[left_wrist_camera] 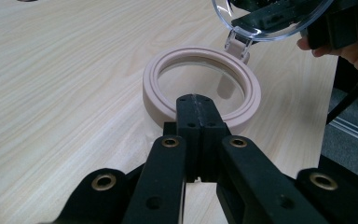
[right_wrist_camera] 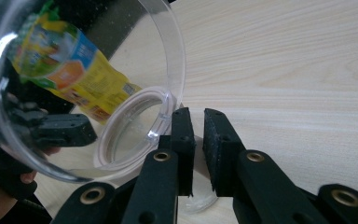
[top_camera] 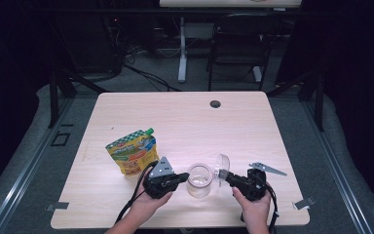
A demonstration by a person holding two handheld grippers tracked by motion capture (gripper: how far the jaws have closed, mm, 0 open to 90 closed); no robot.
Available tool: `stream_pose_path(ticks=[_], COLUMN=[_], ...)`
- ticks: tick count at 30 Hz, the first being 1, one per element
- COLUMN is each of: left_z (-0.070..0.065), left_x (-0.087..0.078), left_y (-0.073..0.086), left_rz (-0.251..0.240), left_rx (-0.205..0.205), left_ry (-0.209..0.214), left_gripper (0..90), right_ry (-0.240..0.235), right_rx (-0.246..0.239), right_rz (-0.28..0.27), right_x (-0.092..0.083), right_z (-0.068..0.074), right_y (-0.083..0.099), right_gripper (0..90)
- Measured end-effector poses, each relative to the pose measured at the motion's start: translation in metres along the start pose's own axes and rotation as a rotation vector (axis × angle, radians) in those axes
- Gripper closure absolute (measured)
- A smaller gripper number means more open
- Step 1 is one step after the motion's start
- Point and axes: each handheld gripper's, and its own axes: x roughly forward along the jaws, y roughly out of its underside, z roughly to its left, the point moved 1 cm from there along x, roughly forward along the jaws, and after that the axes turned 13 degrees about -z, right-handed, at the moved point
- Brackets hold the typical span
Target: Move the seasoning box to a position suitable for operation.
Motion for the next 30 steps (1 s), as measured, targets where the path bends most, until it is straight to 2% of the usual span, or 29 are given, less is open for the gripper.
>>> stream_pose_path(ticks=[8, 18, 19, 23, 26, 30], left_z=[0.001, 0.005, 0.006, 0.008, 0.009, 0.012], left_x=[0.0, 0.001, 0.001, 0.001, 0.0, -0.001], left_y=[0.002, 0.004, 0.004, 0.006, 0.007, 0.008], left_rz=[0.007, 0.013, 0.016, 0.017, 0.018, 0.019], left_rx=[-0.001, -0.009, -0.01, -0.014, -0.015, -0.021], left_ry=[-0.007, -0.011, -0.009, -0.009, -0.011, -0.022], left_gripper=[90.0, 89.9, 88.5, 85.7, 84.0, 79.4], right_ry=[0.012, 0.05, 0.057, 0.048, 0.046, 0.039], right_rx=[-0.021, -0.099, -0.119, -0.138, -0.145, -0.179], right_rz=[-0.007, 0.002, 0.008, 0.036, 0.05, 0.064], right_x=[-0.001, -0.004, -0.005, -0.009, -0.01, -0.012], right_z=[0.0, 0.002, 0.002, 0.001, 0.0, 0.0], right_y=[0.0, 0.002, 0.003, 0.005, 0.005, 0.008], right_gripper=[81.8, 80.1, 78.3, 72.7, 71.0, 69.1])
